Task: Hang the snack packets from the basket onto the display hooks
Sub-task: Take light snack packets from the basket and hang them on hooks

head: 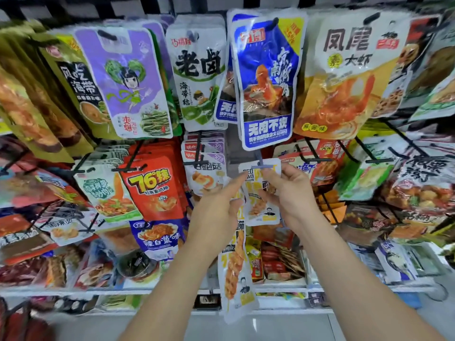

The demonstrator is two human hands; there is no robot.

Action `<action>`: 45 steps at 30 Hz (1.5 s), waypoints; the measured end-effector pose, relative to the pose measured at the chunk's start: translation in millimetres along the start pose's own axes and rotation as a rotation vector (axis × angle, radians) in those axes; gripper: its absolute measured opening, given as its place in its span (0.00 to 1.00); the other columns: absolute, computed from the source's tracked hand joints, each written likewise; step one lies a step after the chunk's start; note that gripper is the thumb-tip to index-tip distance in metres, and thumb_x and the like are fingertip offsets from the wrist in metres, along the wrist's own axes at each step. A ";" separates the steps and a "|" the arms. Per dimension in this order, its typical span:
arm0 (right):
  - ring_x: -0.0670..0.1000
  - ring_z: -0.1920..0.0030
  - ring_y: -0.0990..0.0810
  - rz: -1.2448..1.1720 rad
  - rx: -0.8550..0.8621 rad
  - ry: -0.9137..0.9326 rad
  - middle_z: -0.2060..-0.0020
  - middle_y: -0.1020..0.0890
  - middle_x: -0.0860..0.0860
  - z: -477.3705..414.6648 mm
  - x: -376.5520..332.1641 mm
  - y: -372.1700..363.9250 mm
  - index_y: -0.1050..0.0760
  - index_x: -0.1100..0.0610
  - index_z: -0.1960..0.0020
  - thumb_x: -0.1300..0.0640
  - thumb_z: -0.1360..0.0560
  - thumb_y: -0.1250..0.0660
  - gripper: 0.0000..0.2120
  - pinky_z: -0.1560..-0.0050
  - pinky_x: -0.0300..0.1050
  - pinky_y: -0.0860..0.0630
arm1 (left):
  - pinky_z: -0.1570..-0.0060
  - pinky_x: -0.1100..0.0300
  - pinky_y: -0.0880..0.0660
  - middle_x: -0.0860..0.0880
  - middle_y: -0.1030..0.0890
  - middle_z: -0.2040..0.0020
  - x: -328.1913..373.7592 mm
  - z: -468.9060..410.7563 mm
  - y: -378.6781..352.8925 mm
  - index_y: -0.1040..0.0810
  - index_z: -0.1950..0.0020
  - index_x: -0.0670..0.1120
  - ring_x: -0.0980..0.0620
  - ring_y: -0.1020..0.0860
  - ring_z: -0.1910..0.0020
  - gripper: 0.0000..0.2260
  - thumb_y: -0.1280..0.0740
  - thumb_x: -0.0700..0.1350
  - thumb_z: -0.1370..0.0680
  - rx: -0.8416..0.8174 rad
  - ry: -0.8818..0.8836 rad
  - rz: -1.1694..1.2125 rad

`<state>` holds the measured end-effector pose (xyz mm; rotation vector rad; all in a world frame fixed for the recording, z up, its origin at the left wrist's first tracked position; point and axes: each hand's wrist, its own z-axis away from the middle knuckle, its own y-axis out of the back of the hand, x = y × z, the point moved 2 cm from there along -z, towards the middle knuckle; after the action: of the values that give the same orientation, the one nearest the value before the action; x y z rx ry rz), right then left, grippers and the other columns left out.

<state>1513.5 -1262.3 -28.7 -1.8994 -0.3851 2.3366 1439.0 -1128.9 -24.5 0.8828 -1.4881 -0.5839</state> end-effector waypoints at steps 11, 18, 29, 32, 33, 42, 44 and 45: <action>0.49 0.58 0.20 0.042 0.061 0.014 0.57 0.17 0.52 -10.2 8.7 -3.3 0.19 0.55 0.54 0.62 0.24 0.31 0.04 0.64 0.42 0.20 | 0.57 0.47 0.22 0.46 0.22 0.46 -6.8 -6.1 -7.2 0.51 0.24 0.66 0.47 0.23 0.62 0.31 0.39 0.44 0.19 -0.001 -0.025 -0.056; 0.43 0.67 0.23 0.084 0.104 -0.016 0.60 0.21 0.49 -18.7 10.5 -7.0 0.20 0.61 0.45 0.61 0.23 0.31 0.09 0.65 0.41 0.20 | 0.72 0.55 0.32 0.53 0.35 0.68 -3.5 -19.9 -7.2 0.56 0.23 0.62 0.52 0.31 0.71 0.33 0.39 0.45 0.19 -0.064 -0.004 -0.179; 0.51 0.63 0.18 0.483 0.263 0.346 0.66 0.18 0.49 -2.2 5.1 6.7 0.22 0.52 0.59 0.55 0.26 0.31 0.04 0.59 0.55 0.18 | 0.68 0.55 0.30 0.53 0.32 0.66 0.6 -30.7 -5.0 0.51 0.23 0.63 0.48 0.29 0.63 0.31 0.39 0.43 0.19 -0.093 -0.006 -0.184; 0.47 0.61 0.17 0.288 0.034 0.166 0.63 0.16 0.49 -4.0 7.6 -6.4 0.19 0.53 0.53 0.62 0.21 0.37 0.09 0.61 0.46 0.18 | 0.66 0.54 0.27 0.48 0.22 0.53 -4.3 -34.3 -5.9 0.51 0.24 0.65 0.49 0.28 0.63 0.31 0.39 0.44 0.19 -0.079 -0.013 -0.121; 0.47 0.58 0.17 0.257 -0.016 0.123 0.60 0.16 0.49 -6.7 9.2 -9.2 0.19 0.55 0.48 0.64 0.20 0.39 0.10 0.59 0.46 0.18 | 0.66 0.53 0.26 0.47 0.21 0.49 -4.5 -35.0 -5.8 0.50 0.24 0.65 0.48 0.27 0.64 0.32 0.38 0.43 0.20 -0.074 -0.016 -0.086; 0.51 0.46 0.17 0.149 -0.134 -0.118 0.46 0.16 0.50 -12.4 -3.7 -14.6 0.23 0.47 0.42 0.55 0.18 0.41 0.10 0.43 0.56 0.21 | 0.43 0.75 0.33 0.61 0.27 0.40 -16.1 -9.7 -6.7 0.30 0.37 0.56 0.74 0.30 0.43 0.18 0.31 0.41 0.23 0.131 0.147 0.681; 0.54 0.49 0.17 0.172 -0.287 -0.233 0.47 0.16 0.52 9.5 -3.2 -2.7 0.24 0.49 0.40 0.45 0.21 0.38 0.13 0.48 0.54 0.19 | 0.33 0.59 0.32 0.59 0.29 0.35 -14.7 1.9 -7.3 0.28 0.39 0.59 0.63 0.34 0.33 0.18 0.31 0.40 0.23 0.181 0.234 0.830; 0.52 0.51 0.17 0.191 -0.394 -0.279 0.48 0.16 0.51 25.1 -0.6 2.5 0.25 0.49 0.38 0.42 0.23 0.36 0.17 0.54 0.48 0.19 | 0.35 0.52 0.30 0.55 0.27 0.35 -12.2 7.4 -7.0 0.27 0.41 0.59 0.56 0.31 0.33 0.18 0.31 0.39 0.23 0.211 0.274 0.900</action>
<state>1489.4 -1268.1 -24.1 -1.8260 -0.7737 2.8410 1432.5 -1124.2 -38.3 0.3460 -1.5212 0.3476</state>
